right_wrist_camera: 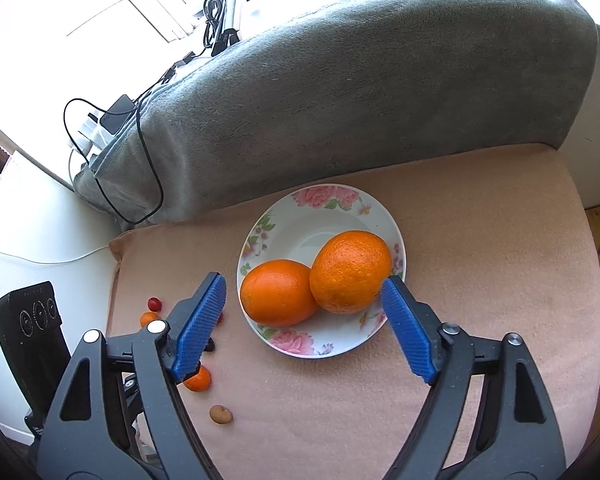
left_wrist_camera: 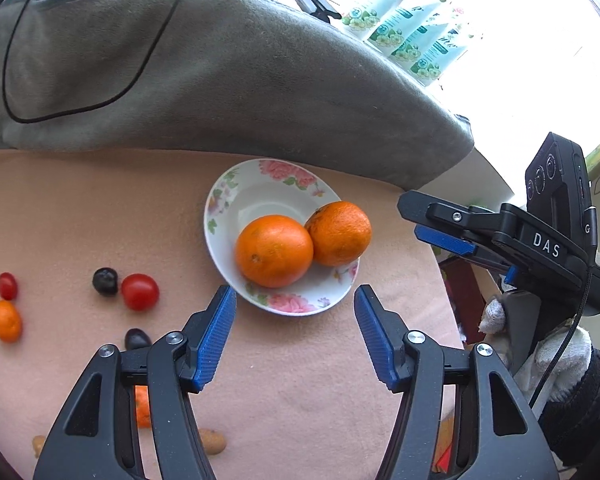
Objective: Organize fruits
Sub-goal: 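Move the right tool to the red cherry tomato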
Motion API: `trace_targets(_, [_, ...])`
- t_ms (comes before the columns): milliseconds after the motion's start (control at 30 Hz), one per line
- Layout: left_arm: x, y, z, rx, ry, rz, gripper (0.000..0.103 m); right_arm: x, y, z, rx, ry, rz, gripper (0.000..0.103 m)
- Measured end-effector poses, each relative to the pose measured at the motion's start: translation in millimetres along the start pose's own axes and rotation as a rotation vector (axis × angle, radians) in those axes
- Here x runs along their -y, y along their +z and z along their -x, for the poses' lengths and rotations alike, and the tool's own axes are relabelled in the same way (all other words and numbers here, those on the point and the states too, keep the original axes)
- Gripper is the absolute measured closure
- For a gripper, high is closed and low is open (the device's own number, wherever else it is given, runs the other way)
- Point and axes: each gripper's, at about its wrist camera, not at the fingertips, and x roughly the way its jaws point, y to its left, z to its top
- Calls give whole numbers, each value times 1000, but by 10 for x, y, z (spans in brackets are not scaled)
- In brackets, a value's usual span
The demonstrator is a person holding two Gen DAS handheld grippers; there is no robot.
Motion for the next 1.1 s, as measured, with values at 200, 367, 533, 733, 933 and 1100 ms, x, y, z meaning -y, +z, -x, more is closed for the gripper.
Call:
trace_targets(200, [-355,-204,153,-23,71,66,41,-215,-110,2,3,-19,62,15])
trace_targets(367, [-607,-313,270,-36,130,103,41,-425,-224,-82,-27,-33,119,15])
trace_targets(533, [-872,-359,395,-21,180,153,41,-606,-329,-229,-92,-20,135,15])
trace_targets(733, [-1160,-387,524,5,226,202,41,-856,-425,-354,-115,-4,167,15])
trace_targets(933, [-1404,-390,593,23,253,245,41,-1125,-469,-537,-142,8,214,19])
trace_targets(1100, [-1626,-388,628,30,261,273,41,-1362,-518,-755,-172,4,271,26])
